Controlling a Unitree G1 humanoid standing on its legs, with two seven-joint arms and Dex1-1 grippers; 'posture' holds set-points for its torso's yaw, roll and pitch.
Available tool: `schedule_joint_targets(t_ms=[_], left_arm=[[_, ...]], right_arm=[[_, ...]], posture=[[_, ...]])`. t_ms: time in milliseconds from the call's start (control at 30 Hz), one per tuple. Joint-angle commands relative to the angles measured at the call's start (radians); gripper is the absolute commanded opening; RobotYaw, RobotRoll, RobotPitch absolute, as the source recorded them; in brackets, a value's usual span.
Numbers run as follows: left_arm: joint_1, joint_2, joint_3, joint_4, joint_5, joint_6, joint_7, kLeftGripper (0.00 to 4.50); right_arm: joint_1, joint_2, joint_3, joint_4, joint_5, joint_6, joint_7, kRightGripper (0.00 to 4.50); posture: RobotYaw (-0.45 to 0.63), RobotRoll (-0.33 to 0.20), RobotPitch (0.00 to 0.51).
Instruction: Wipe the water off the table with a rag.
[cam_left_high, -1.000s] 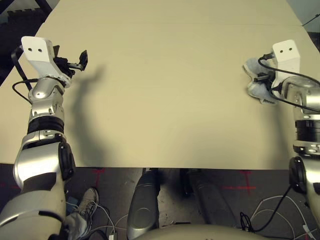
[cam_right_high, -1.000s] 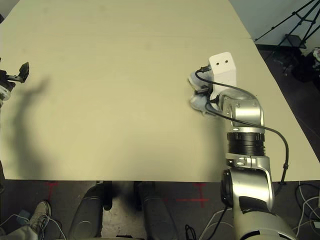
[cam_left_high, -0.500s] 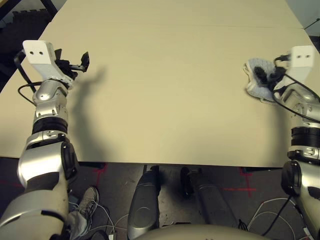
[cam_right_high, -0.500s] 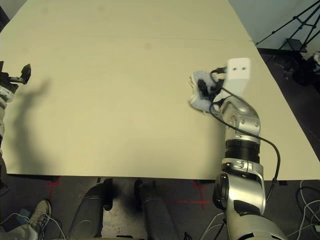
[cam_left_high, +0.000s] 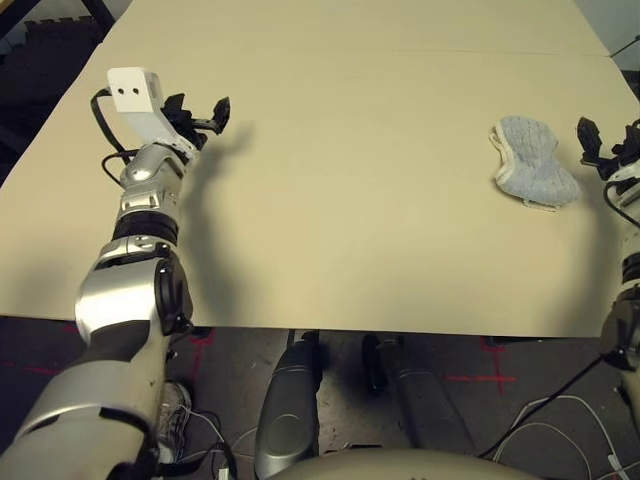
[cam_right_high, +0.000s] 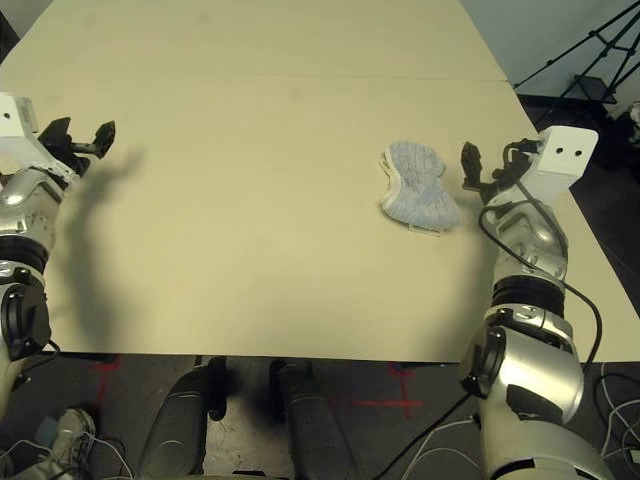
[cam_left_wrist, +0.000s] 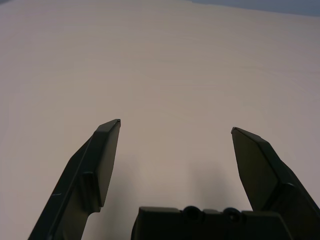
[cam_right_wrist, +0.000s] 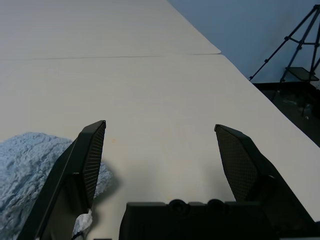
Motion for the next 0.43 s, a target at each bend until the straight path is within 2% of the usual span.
schedule_joint_targets(t_ms=[33, 367, 433], left_arm=[[-0.003, -0.011, 0.008, 0.037, 0.005, 0.017, 0.013, 4.50], [-0.006, -0.050, 0.005, 0.045, 0.007, 0.012, -0.002, 4.50], [-0.012, -0.057, 0.004, 0.047, 0.009, 0.013, -0.003, 4.50]], right_arm=[[-0.014, 0.010, 0.015, 0.027, 0.004, -0.030, 0.039, 4.47], [-0.009, 0.035, 0.028, 0.009, 0.007, -0.029, 0.044, 4.47], [-0.002, 0.036, 0.025, 0.006, 0.009, -0.028, 0.040, 4.47]], posture=[[0.14, 0.000, 0.311], [0.12, 0.000, 0.305], [0.09, 0.000, 0.293]])
